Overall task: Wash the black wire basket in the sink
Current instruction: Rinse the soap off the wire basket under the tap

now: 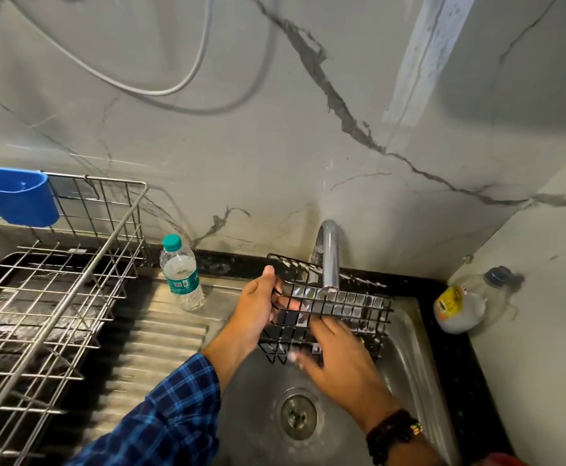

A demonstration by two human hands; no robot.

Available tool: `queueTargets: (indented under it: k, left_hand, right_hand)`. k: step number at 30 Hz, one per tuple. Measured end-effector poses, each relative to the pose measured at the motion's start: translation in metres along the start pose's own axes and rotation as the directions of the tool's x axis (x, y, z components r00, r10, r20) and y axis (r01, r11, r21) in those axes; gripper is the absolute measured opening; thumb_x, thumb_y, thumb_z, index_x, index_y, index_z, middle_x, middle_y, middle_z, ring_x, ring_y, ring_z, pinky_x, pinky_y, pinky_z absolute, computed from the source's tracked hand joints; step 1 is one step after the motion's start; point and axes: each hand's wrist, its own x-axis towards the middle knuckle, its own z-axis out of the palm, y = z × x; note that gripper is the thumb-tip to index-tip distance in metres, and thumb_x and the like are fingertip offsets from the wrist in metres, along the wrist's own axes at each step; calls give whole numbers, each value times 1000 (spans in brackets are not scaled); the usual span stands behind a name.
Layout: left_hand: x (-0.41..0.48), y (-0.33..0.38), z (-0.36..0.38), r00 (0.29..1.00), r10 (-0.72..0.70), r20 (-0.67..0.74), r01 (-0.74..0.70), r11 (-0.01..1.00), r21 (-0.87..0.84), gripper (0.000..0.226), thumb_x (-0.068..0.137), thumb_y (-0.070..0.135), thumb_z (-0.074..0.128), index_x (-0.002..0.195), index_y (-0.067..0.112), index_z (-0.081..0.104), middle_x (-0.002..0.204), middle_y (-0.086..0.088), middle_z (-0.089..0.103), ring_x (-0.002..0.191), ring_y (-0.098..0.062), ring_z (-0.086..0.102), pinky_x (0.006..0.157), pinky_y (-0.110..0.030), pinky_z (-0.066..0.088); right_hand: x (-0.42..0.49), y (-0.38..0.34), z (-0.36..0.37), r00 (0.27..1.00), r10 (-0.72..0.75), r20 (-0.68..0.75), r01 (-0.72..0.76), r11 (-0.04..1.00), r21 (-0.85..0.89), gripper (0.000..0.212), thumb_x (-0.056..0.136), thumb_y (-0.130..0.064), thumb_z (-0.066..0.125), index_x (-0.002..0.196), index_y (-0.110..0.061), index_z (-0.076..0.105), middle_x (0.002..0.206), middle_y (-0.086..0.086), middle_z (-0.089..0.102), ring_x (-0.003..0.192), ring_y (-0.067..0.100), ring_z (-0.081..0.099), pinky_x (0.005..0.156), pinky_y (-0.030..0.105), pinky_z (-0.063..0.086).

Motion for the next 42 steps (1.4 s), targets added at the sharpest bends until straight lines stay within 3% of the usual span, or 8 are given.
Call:
queueTargets:
  k: [4, 7, 14, 16, 21, 26, 36, 42]
  left_hand:
    - [-6, -1, -9, 1000, -18, 16, 16, 997, 82, 45, 105, 50, 35, 83, 16, 57, 86, -24, 74, 60, -19, 52, 49, -22, 37]
    - [-12, 11, -18, 999, -32, 8, 31, 990, 137, 45, 107, 42, 35, 83, 12, 59, 70, -8, 71, 54, -12, 53, 53, -23, 44]
    - [-27, 20, -20, 990, -140, -2, 139, 979, 152, 46, 104, 47, 40, 111, 14, 71, 111, -15, 75, 110, -30, 68, 106, -50, 46]
    - [-31, 23, -11, 982, -186, -14, 186, 983, 3, 49, 103, 50, 42, 107, 11, 70, 104, -13, 76, 105, -30, 69, 102, -45, 48]
    - [-34, 27, 16, 913, -406, -44, 363, 856, -369, 44, 101, 56, 39, 75, 22, 50, 46, 9, 43, 51, -11, 37, 41, -22, 37]
    - [-32, 17, 23, 941, -297, -161, 280, 952, -119, 48, 105, 50, 33, 78, 18, 55, 60, 2, 48, 52, -13, 34, 53, -26, 29]
    - [-3, 18, 25, 973, -220, -76, 212, 973, -95, 59, 101, 58, 34, 58, 22, 50, 48, 6, 50, 47, -12, 41, 55, -28, 33]
    - [-2, 9, 44, 991, -92, 102, 70, 977, 201, 56, 106, 51, 28, 81, 21, 68, 78, 2, 69, 75, -7, 62, 75, -26, 48]
  right_hand:
    - [-6, -3, -11, 998, -31, 55, 28, 998, 56, 54, 91, -55, 56, 138, -30, 45, 136, -13, 49, 121, 0, 42, 105, 20, 33]
    - [-6, -10, -9, 999, -47, -16, 47, 999, -23, 47, 89, -56, 56, 130, -34, 47, 128, -16, 52, 117, 0, 43, 108, 29, 39]
    - [-7, -22, -20, 995, -3, -102, -4, 997, -74, 61, 86, -50, 63, 141, -32, 43, 138, -14, 48, 127, 5, 40, 113, 33, 36]
    - [-12, -23, -19, 996, -13, -87, 4, 996, -94, 57, 86, -43, 67, 138, -29, 47, 136, -13, 50, 125, 5, 41, 113, 30, 36]
    - [-22, -14, -19, 997, 58, -59, -68, 982, -174, 34, 95, -34, 63, 128, -29, 56, 129, -6, 61, 120, 10, 53, 109, 30, 40]
    - [-29, -8, -20, 968, 170, -185, -138, 975, 176, 22, 96, -45, 58, 113, -33, 52, 117, -14, 63, 105, -1, 58, 94, 21, 50]
    - [-2, -4, -21, 801, 88, -593, -183, 978, -101, 39, 92, -50, 43, 117, -25, 60, 136, 1, 52, 125, 25, 50, 105, 56, 36]
    - [25, -22, -30, 898, 170, -405, -216, 974, -70, 68, 97, -54, 16, 150, -15, 32, 153, 10, 44, 143, 26, 38, 119, 57, 24]
